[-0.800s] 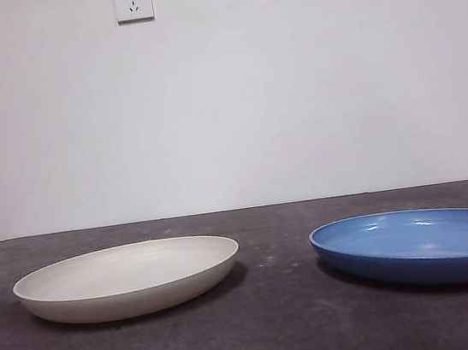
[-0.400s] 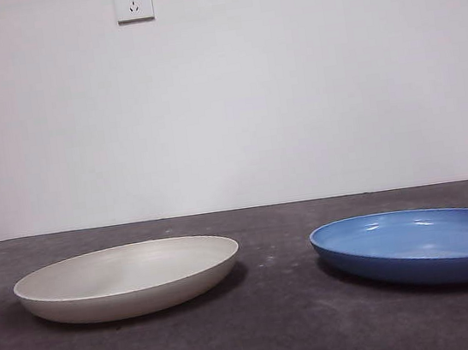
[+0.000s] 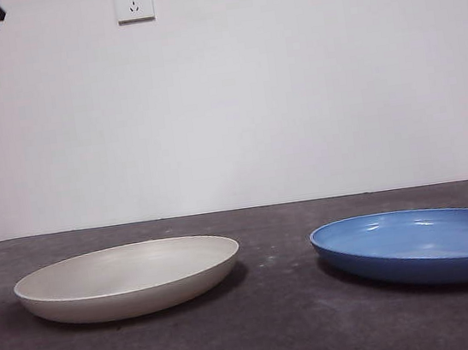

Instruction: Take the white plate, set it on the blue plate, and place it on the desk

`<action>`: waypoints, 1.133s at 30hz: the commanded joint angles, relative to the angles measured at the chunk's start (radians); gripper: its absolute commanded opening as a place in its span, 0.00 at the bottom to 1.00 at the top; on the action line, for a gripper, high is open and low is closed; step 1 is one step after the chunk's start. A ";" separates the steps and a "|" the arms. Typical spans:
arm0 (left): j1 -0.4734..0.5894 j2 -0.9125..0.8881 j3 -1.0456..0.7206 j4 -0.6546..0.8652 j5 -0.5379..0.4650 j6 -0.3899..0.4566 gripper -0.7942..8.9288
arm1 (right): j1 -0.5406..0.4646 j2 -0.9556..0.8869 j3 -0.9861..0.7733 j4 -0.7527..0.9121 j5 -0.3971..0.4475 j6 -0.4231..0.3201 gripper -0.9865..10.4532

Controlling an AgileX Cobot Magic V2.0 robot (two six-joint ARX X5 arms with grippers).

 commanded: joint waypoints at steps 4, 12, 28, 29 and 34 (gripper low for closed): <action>-0.004 0.005 0.016 0.008 0.005 0.029 0.68 | 0.004 0.007 0.016 0.003 0.001 -0.014 0.44; -0.004 0.004 0.016 0.012 0.005 0.001 0.73 | 0.004 0.007 0.016 0.003 0.006 -0.014 0.56; 0.035 0.098 0.017 -0.134 0.005 -0.084 0.72 | 0.004 0.007 0.016 0.014 0.007 -0.014 0.58; 0.045 0.123 0.017 -0.142 0.005 -0.090 0.72 | 0.004 0.007 0.016 0.014 0.007 -0.014 0.58; 0.094 0.261 0.017 -0.151 0.035 -0.098 0.72 | 0.004 0.007 0.016 0.014 0.007 -0.014 0.58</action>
